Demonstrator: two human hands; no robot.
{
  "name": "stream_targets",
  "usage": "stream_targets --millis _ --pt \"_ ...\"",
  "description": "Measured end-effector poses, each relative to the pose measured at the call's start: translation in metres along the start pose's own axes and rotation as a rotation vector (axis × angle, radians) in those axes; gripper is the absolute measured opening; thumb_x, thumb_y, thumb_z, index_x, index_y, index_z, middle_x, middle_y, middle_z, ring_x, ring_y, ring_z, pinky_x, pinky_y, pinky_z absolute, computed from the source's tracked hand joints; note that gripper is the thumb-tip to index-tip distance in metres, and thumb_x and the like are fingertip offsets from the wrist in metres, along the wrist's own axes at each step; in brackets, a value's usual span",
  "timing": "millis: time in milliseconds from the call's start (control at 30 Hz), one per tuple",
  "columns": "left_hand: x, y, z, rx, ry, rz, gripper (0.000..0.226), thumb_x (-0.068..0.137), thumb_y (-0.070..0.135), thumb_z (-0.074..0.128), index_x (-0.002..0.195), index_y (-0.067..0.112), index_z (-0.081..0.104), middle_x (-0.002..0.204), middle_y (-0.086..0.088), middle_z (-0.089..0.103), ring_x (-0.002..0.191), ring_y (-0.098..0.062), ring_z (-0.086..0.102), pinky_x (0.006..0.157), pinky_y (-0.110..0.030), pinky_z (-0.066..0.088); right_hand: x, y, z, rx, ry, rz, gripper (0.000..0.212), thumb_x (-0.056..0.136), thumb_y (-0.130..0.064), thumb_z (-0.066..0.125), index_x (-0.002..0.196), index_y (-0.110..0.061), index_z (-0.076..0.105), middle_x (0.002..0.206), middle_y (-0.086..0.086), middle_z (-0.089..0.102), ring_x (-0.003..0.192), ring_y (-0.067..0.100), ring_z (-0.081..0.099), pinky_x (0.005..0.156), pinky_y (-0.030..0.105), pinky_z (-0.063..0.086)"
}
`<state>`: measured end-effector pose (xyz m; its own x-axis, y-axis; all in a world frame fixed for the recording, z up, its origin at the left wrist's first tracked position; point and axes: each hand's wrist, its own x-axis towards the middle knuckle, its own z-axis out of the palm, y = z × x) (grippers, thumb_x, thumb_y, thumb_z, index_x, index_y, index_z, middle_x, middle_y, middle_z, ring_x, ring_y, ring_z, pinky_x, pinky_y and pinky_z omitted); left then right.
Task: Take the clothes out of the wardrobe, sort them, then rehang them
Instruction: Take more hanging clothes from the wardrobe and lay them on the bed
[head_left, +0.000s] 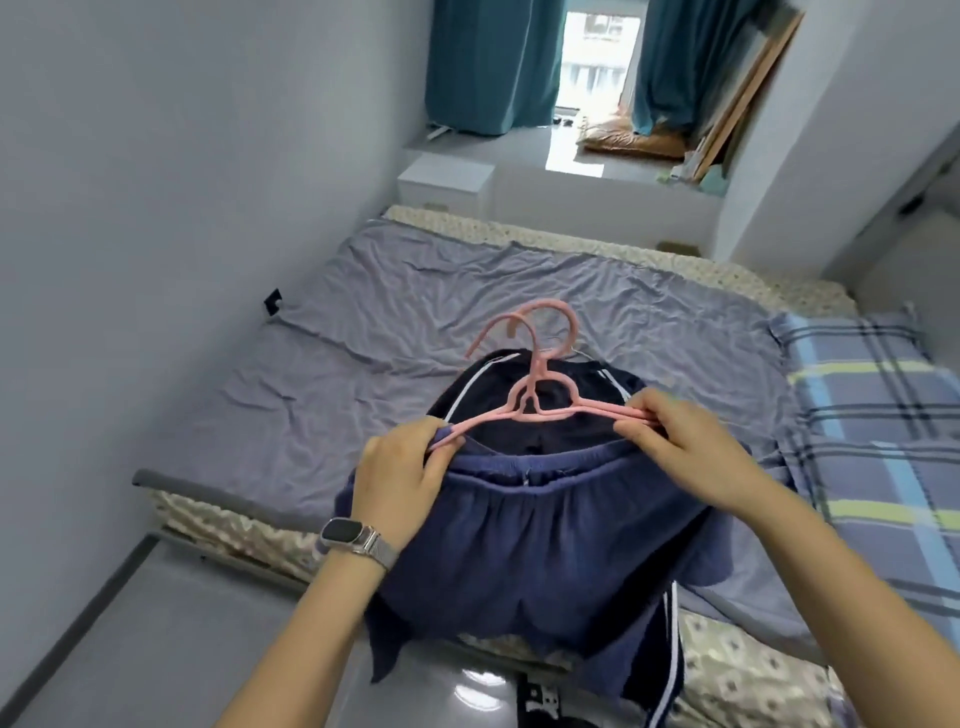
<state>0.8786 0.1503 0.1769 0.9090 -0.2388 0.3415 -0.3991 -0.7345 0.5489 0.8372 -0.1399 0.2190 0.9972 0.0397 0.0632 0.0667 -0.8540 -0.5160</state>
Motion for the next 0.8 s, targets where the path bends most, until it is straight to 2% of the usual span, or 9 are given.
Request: stream_targets --millis 133,200,300,400,433,500,567,667,800 --pt "0.093 0.004 0.021 -0.015 0.054 0.103 0.027 0.088 0.041 0.044 0.075 0.020 0.057 0.067 0.009 0.053 0.068 -0.025 0.055 0.066 -0.037 0.042 0.069 0.031 -0.027 -0.018 0.102 0.018 0.013 0.093 -0.033 0.055 0.089 -0.021 0.054 0.072 -0.010 0.055 0.077 0.024 0.057 0.073 0.042 0.042" --pt "0.134 0.007 0.033 -0.014 0.067 0.127 0.022 0.089 0.034 0.049 0.074 0.019 0.055 0.066 0.012 0.047 0.068 -0.026 0.054 0.066 -0.037 0.040 0.097 0.044 -0.033 -0.057 0.229 0.004 0.018 0.094 -0.032 0.053 0.088 -0.016 0.055 0.072 -0.007 0.054 0.077 0.029 0.057 0.074 0.044 0.042" --pt "0.192 -0.001 0.077 0.006 0.036 0.097 0.020 0.089 0.034 0.049 0.078 0.020 0.058 0.069 0.006 0.056 0.072 -0.027 0.056 0.068 -0.035 0.036 0.143 0.080 -0.018 -0.082 0.384 0.058 0.023 0.090 -0.036 0.047 0.077 -0.017 0.049 0.071 -0.005 0.049 0.076 0.033 0.055 0.071 0.041 0.036" --pt "0.224 -0.022 0.138 0.014 -0.077 0.015 0.012 0.088 0.033 0.057 0.079 0.024 0.057 0.075 0.006 0.060 0.078 -0.025 0.058 0.069 -0.032 0.033 0.174 0.131 0.029 0.014 0.331 0.180 0.017 0.086 -0.035 0.047 0.075 -0.023 0.043 0.071 -0.006 0.047 0.077 0.036 0.057 0.071 0.035 0.027" --pt "0.229 -0.031 0.159 0.013 -0.114 -0.009 0.009 0.086 0.032 0.061 0.086 0.022 0.060 0.082 0.005 0.062 0.084 -0.025 0.058 0.073 -0.033 0.036 0.184 0.150 0.045 0.044 0.301 0.227 0.017 0.085 -0.038 0.045 0.076 -0.025 0.044 0.071 -0.007 0.049 0.079 0.035 0.057 0.072 0.034 0.025" --pt "0.239 -0.048 0.197 0.020 -0.174 -0.073 0.032 0.082 0.029 0.068 0.110 0.015 0.060 0.105 -0.002 0.062 0.101 -0.024 0.053 0.088 -0.032 0.038 0.206 0.190 0.072 0.067 0.266 0.297 0.026 0.083 -0.048 0.038 0.078 -0.026 0.048 0.071 -0.008 0.051 0.081 0.034 0.057 0.072 0.034 0.026" --pt "0.249 -0.067 0.227 -0.001 -0.178 -0.129 0.046 0.078 0.025 0.072 0.119 0.012 0.055 0.115 -0.004 0.058 0.109 -0.023 0.049 0.095 -0.024 0.032 0.236 0.226 0.088 0.049 0.253 0.338 0.032 0.085 -0.049 0.040 0.080 -0.021 0.055 0.073 -0.005 0.054 0.085 0.034 0.057 0.074 0.036 0.028" --pt "0.263 -0.091 0.261 -0.028 -0.208 -0.191 0.038 0.082 0.020 0.069 0.116 0.010 0.057 0.114 -0.006 0.059 0.107 -0.025 0.050 0.093 -0.019 0.029 0.294 0.274 0.102 -0.012 0.196 0.410 0.022 0.095 -0.029 0.054 0.091 -0.009 0.062 0.090 0.011 0.065 0.098 0.038 0.055 0.081 0.041 0.031" --pt "0.281 -0.119 0.299 -0.044 -0.319 -0.245 0.023 0.089 0.019 0.059 0.111 0.014 0.060 0.110 -0.001 0.060 0.105 -0.019 0.053 0.094 -0.027 0.039 0.370 0.326 0.119 -0.032 0.162 0.515 0.025 0.097 -0.030 0.049 0.093 -0.007 0.059 0.100 0.020 0.064 0.104 0.040 0.054 0.087 0.043 0.031"
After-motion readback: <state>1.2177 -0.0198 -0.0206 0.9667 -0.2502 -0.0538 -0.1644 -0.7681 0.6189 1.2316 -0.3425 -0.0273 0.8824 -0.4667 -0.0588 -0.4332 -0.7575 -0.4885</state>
